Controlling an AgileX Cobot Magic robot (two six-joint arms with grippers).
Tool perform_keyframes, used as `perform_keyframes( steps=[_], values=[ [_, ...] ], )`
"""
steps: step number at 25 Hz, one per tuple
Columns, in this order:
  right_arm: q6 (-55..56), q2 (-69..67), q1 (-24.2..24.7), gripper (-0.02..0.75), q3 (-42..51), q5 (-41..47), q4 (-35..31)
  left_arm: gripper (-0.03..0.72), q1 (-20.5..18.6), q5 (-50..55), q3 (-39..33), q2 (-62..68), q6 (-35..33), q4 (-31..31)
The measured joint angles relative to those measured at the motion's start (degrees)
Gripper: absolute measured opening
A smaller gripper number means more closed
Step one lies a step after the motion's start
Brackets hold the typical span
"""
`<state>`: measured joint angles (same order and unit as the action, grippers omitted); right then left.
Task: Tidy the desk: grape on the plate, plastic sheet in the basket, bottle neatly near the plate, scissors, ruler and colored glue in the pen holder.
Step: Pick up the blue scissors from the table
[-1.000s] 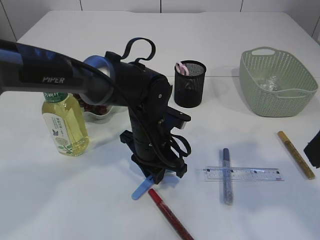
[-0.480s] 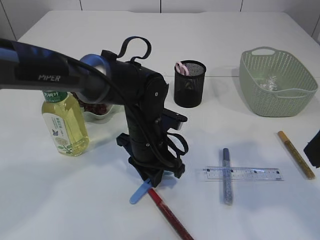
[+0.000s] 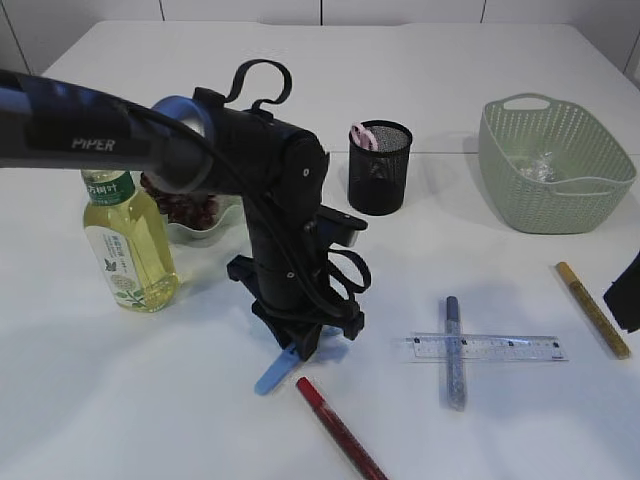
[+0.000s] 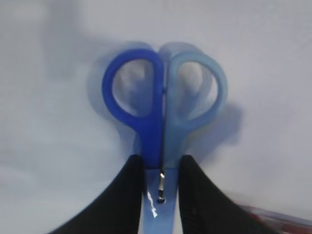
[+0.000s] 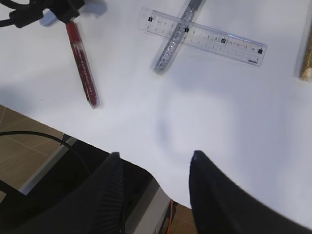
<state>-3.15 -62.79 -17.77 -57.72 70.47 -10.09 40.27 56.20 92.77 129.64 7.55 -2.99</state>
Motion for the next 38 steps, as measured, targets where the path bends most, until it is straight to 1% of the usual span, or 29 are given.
perform_keyframes(
  steps=[4,14,21,29,33,38],
  values=[
    [0.00,0.00,0.00,0.364,0.00,-0.04,-0.21,0.166,-0.13,0.23,1.63,0.00,0.00,-0.17],
    [0.00,0.00,0.00,0.364,0.00,-0.13,-0.21,0.166,-0.13,0.59,1.82,-0.62,0.00,-0.71],
    [0.00,0.00,0.00,0.364,0.00,-0.13,-0.21,0.166,-1.62,-0.03,2.13,-1.76,0.00,-1.59],
    [0.00,0.00,0.00,0.363,0.00,-0.57,-0.21,0.166,-1.89,-0.53,7.80,-1.85,0.00,-1.72],
    [0.00,0.00,0.00,0.363,0.00,-0.95,-0.21,0.166,-1.89,-2.17,11.10,-1.85,0.00,-1.72],
    [0.00,0.00,0.00,0.363,0.00,-1.03,-0.21,0.166,-1.89,-5.81,13.17,-1.85,0.00,-1.72]
  ],
)
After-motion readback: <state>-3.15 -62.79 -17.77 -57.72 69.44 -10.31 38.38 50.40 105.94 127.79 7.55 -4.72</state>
